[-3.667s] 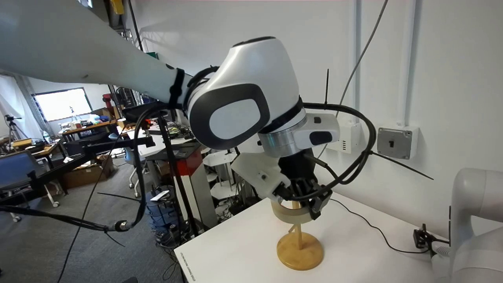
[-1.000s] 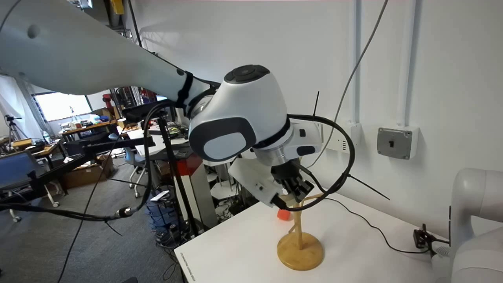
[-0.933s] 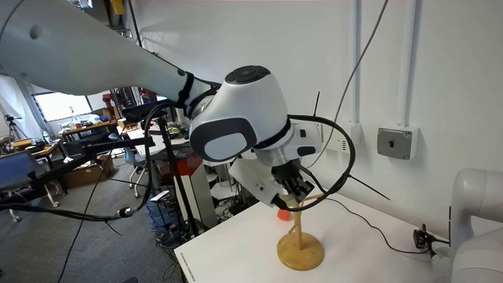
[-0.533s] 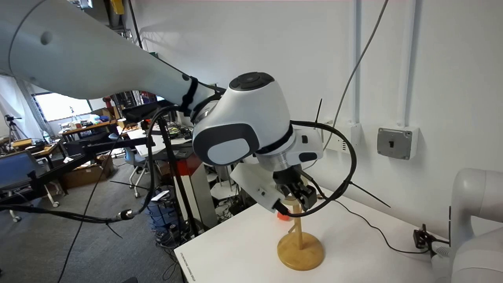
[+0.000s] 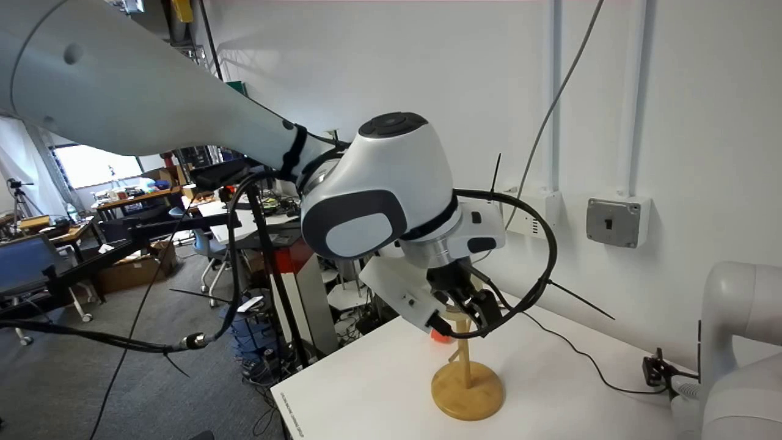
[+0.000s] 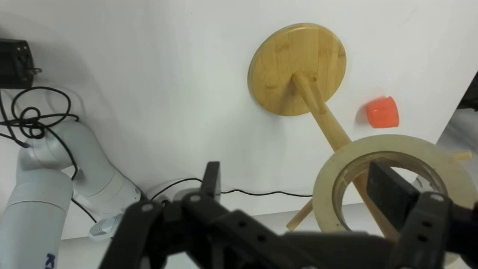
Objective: Put the masking tape on the top left hanger
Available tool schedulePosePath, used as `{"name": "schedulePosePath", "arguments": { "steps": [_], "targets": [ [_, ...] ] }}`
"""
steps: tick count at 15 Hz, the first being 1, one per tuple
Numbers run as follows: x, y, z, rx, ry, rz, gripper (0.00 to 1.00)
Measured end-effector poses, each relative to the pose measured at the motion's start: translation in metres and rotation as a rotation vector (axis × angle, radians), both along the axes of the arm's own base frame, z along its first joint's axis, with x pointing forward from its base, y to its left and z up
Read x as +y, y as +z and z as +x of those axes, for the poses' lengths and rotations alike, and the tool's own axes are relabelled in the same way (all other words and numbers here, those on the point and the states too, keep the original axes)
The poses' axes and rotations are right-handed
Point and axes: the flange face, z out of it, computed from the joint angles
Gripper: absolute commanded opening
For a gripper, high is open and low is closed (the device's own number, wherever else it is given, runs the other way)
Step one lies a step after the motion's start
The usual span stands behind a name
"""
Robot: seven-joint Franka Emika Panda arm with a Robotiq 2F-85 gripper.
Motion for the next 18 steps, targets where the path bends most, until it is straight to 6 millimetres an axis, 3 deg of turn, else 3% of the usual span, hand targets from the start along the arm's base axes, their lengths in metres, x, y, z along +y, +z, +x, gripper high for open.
{"name": "schedulePosePath", "arguments": {
  "steps": [4, 11, 18],
  "targets": [
    [-0.001, 0.011, -0.005, 0.035, 0.015, -0.035, 1.00],
    [0.011, 0.050, -0.021, 0.002, 0.044, -0.031, 1.00],
    [0.024, 0.061, -0.035, -0.037, 0.060, -0.034, 1.00]
  ]
}}
